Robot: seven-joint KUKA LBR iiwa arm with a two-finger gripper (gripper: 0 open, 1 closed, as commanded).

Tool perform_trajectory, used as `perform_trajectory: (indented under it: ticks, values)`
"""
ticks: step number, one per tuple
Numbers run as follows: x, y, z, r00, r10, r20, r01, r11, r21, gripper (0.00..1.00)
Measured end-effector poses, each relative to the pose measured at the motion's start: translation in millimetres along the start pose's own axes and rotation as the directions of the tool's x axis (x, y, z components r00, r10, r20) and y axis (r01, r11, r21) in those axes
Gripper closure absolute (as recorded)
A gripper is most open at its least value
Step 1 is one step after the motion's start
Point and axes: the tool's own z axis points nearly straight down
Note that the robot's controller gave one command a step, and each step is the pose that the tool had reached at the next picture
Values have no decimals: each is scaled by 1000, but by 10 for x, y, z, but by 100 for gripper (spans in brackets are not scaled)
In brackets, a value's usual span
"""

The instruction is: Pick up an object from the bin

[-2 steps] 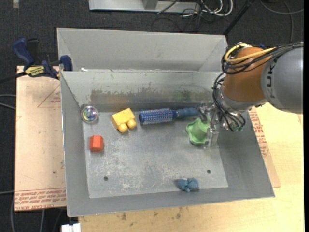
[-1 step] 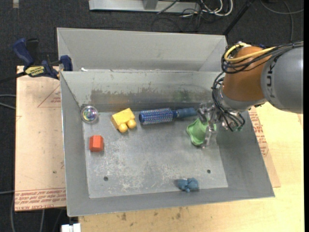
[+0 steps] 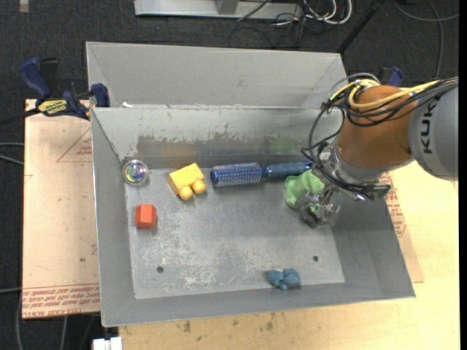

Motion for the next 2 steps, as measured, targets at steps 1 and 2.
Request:
perform_trajectory:
  ticks: [1,2]
  values:
    - [-1,0,-1,1000,1,0,-1,1000,-1,0]
    - [-270,-523,26,996,-93,8,93,996,-5,0]
